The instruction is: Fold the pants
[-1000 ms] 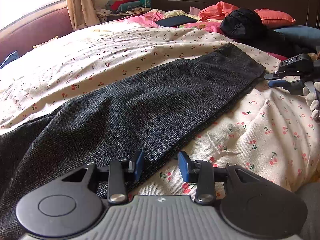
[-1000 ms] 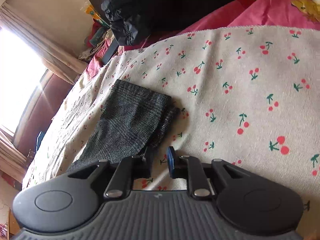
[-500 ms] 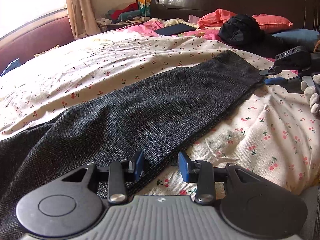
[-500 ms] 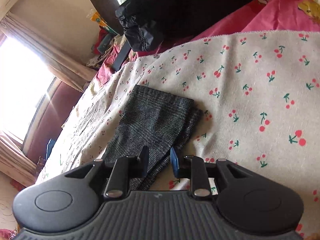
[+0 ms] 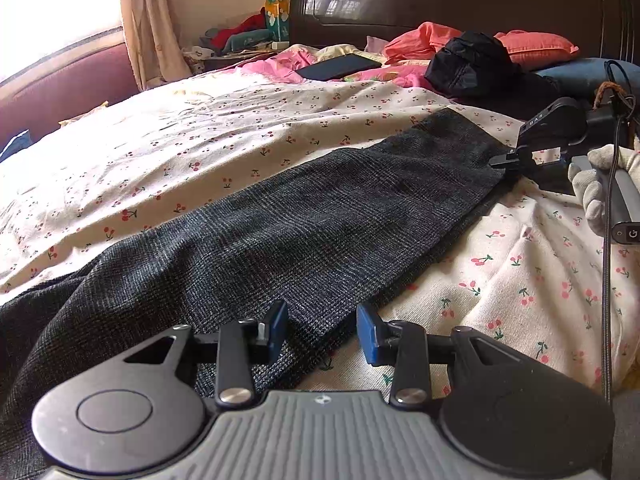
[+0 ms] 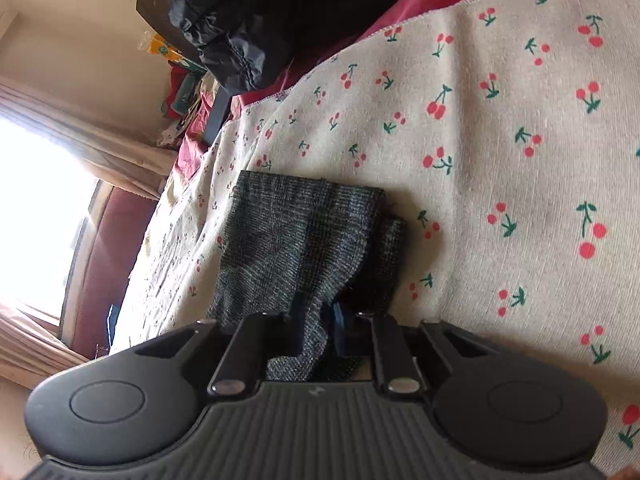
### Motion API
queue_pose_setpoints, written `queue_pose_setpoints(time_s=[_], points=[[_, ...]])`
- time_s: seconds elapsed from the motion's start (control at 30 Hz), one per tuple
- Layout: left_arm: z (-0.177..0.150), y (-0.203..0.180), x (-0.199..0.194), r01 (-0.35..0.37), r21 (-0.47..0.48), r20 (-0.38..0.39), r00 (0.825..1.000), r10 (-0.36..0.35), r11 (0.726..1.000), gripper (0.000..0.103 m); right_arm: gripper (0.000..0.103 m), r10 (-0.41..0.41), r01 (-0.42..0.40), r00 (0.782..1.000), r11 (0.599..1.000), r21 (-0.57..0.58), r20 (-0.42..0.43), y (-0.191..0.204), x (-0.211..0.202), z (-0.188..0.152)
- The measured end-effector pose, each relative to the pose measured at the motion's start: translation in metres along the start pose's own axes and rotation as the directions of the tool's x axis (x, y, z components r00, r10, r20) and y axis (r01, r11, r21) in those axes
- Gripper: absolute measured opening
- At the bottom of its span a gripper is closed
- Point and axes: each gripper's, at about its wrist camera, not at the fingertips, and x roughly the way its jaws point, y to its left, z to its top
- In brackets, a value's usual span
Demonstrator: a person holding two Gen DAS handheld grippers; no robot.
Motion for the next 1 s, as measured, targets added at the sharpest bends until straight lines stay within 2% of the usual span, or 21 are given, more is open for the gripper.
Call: queue_pose_setpoints(time_s=[0.03,0.07,0.1,0.17,0.23,0.27,0.37,0.47,0.63,0.67,0.7,0.87,1.0], points=[[0.0,-0.001,0.0,0.001,0.006,0.002,1.0,-0.001,1.0,0.05,0.005,0.0,0.0,1.0,1.0,0.0,0.0,0.0,0.0,0.0],[0.0,-0.002,-0.001,0.006,0.01,0.005,1.0,-0.006,1.0,0.05,0.005,0.022,-0.022,1.0,1.0,0.007,0.003,0.001,-0.004,0.0],[0.0,-0.003,-0.002,0.011,0.014,0.007,1.0,-0.011,1.0,0.05,0.004,0.084,-0.084,0.996,0.996,0.018,0.019,0.005,-0.019,0.003],[0.0,-0.005,-0.003,0.012,0.023,0.012,1.0,-0.012,1.0,0.05,0.004,0.107,-0.107,0.994,0.994,0.014,0.019,0.005,-0.033,0.005],[-0.001,-0.006,-0.002,0.015,0.029,0.015,1.0,-0.015,0.999,0.05,0.004,0.088,-0.088,0.996,0.996,-0.006,0.01,0.003,-0.036,0.005],[-0.001,-0.006,-0.001,0.014,0.028,0.011,1.0,-0.015,0.999,0.05,0.004,0.052,-0.052,0.999,0.998,-0.027,0.005,0.0,-0.031,0.005],[-0.002,-0.008,0.003,0.009,0.03,0.002,1.0,-0.009,0.999,0.05,0.004,-0.026,0.028,0.998,0.999,0.032,-0.051,-0.017,-0.008,0.004],[-0.001,-0.009,0.004,0.006,0.057,-0.013,1.0,-0.005,0.998,0.05,0.004,-0.042,0.044,0.997,0.999,0.023,-0.069,-0.015,-0.004,0.004],[-0.001,-0.003,0.0,0.013,0.044,-0.01,1.0,-0.013,0.999,0.05,0.017,-0.054,0.052,0.996,0.998,-0.039,-0.066,-0.012,-0.017,0.003],[-0.002,-0.003,-0.002,0.017,0.035,-0.004,1.0,-0.017,0.999,0.05,0.03,-0.054,0.051,0.996,0.998,-0.036,-0.073,-0.014,-0.015,0.002],[-0.002,-0.003,-0.002,0.019,0.029,-0.002,1.0,-0.019,0.999,0.05,0.037,-0.029,0.027,0.997,0.999,-0.031,-0.071,-0.018,-0.013,0.001],[-0.006,-0.009,0.003,0.001,0.039,-0.018,1.0,0.0,0.999,0.05,0.039,0.014,-0.012,0.999,0.999,0.04,-0.048,-0.021,0.002,0.001],[-0.005,-0.007,0.0,0.013,0.033,-0.01,1.0,-0.013,0.999,0.05,0.039,0.049,-0.048,0.999,0.996,0.07,-0.022,-0.033,-0.014,-0.003]])
